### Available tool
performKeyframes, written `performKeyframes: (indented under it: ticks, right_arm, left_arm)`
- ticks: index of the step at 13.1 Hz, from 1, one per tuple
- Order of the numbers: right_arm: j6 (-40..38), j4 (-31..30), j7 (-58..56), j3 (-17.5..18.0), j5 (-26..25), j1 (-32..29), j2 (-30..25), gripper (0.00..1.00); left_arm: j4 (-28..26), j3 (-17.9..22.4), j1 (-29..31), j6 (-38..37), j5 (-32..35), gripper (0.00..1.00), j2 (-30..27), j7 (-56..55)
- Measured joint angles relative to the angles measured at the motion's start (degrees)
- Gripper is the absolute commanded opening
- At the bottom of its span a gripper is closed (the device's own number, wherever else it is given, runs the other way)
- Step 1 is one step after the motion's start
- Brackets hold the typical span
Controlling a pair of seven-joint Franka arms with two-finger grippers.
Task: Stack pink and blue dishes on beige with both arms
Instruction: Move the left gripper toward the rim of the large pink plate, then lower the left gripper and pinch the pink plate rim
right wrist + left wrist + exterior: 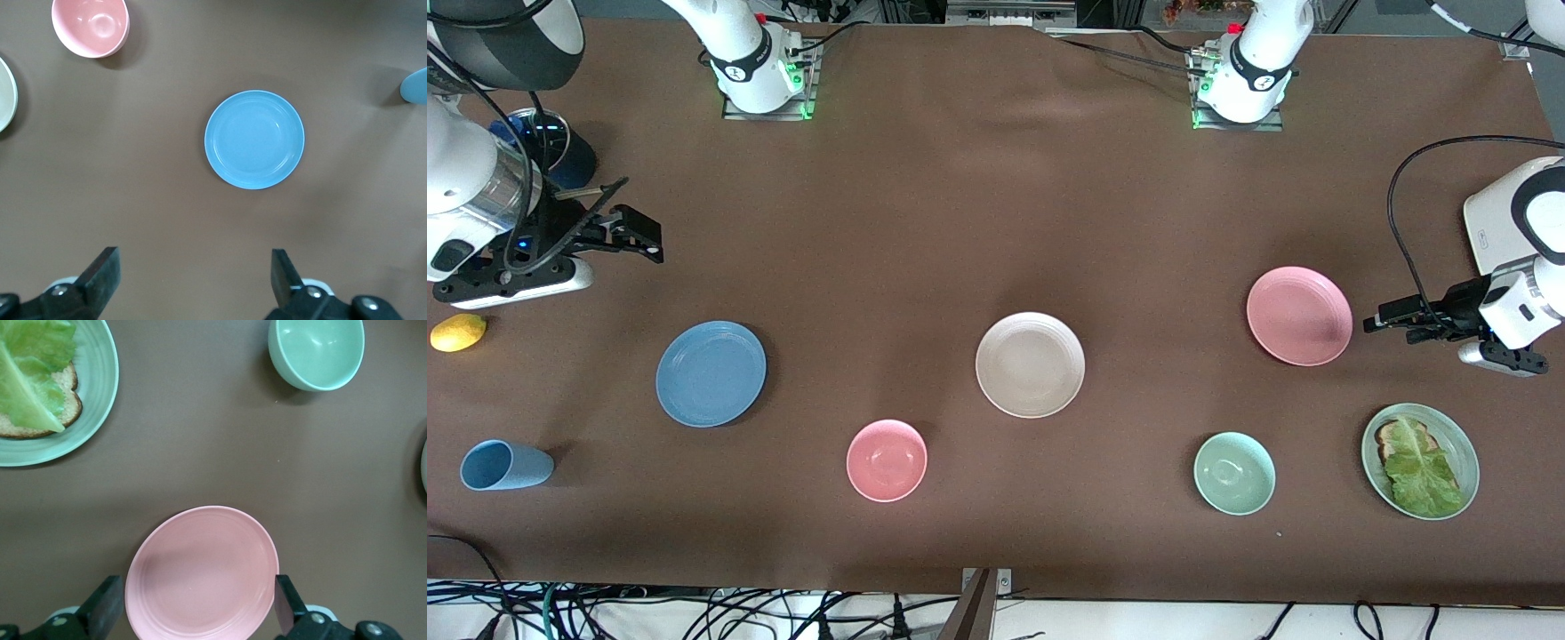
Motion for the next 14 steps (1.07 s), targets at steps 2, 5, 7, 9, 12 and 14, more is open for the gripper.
performKeyframes:
  ticks: [2, 5, 7, 9, 12, 14]
  right_arm:
    - [0.0, 0.0, 0.0, 0.0, 0.0, 0.0, 0.0, 1.0]
    - [0.0, 0.0, 0.0, 0.0, 0.0, 0.0, 0.0, 1.0]
    - [-0.1, 0.0, 0.0, 0.0, 0.0, 0.0, 0.0, 1.0]
    - [-0.1, 0.0, 0.0, 0.0, 0.0, 0.0, 0.0, 1.0]
    - [-0.1, 0.0, 0.0, 0.0, 0.0, 0.0, 0.0, 1.0]
    - [-0.1, 0.0, 0.0, 0.0, 0.0, 0.0, 0.0, 1.0]
  left_arm:
    - [-3.1, 0.0, 1.2, 3.8, -2.4, 1.0, 0.0, 5.5]
    - [-8.7, 0.2, 1.8, 9.9, -6.9, 1.0, 0.0, 13.0]
    - [-12.1, 0.7, 1.8, 13.5, -10.5, 1.0, 0.0, 17.5]
    - [-15.5, 1.0, 1.8, 17.0, -14.5, 1.0, 0.0, 22.7]
    - [-18.2, 1.5, 2.4, 19.3, -19.8, 1.0, 0.4, 30.0]
    - [-18.5, 1.6, 3.3, 20.2, -20.9, 1.0, 1.4, 32.6]
